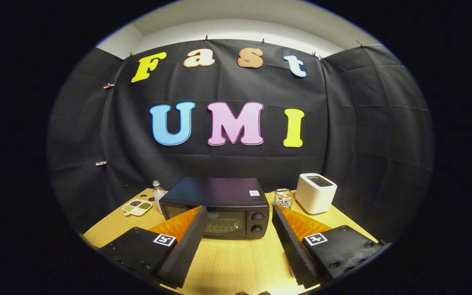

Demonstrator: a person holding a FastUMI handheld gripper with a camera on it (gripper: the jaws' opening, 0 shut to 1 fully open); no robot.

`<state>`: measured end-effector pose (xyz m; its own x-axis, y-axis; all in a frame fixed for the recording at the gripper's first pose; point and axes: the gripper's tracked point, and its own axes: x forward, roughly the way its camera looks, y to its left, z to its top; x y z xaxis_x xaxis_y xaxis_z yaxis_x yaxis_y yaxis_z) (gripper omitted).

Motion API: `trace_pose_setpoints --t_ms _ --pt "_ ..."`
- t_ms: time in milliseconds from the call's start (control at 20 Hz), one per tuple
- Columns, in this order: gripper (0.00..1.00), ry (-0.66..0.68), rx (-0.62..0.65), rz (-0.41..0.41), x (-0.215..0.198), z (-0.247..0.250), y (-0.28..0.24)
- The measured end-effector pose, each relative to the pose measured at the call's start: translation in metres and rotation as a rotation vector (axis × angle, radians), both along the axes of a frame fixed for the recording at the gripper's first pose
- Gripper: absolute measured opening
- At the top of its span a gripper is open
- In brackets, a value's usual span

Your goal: Open the toaster oven, put the food inside, and close the toaster oven door.

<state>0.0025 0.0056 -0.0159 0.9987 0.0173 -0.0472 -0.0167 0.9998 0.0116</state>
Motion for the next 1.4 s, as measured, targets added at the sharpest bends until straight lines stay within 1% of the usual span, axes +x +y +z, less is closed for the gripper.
trace_pose_setpoints --t_ms 150,500,750,1000,1200,1300,1400 --pt "0.97 0.010 -0.016 -0.007 -0.002 -0.005 -0.003" --pt "0.97 0.035 0.001 -0.009 -0.004 -0.014 0.002" --pt "0.97 0.045 -0.008 -0.003 0.004 -0.020 0.012" --pt "0.98 0.074 0.006 -0.007 0.026 -0.029 0.024" --pt "0.98 0.107 0.030 -0.013 0.055 -0.035 0.040" --pt "0.97 0.100 0.010 -0.019 0.071 -0.034 0.048" --pt "0.98 0.105 0.002 -0.008 0.088 -0.037 0.061"
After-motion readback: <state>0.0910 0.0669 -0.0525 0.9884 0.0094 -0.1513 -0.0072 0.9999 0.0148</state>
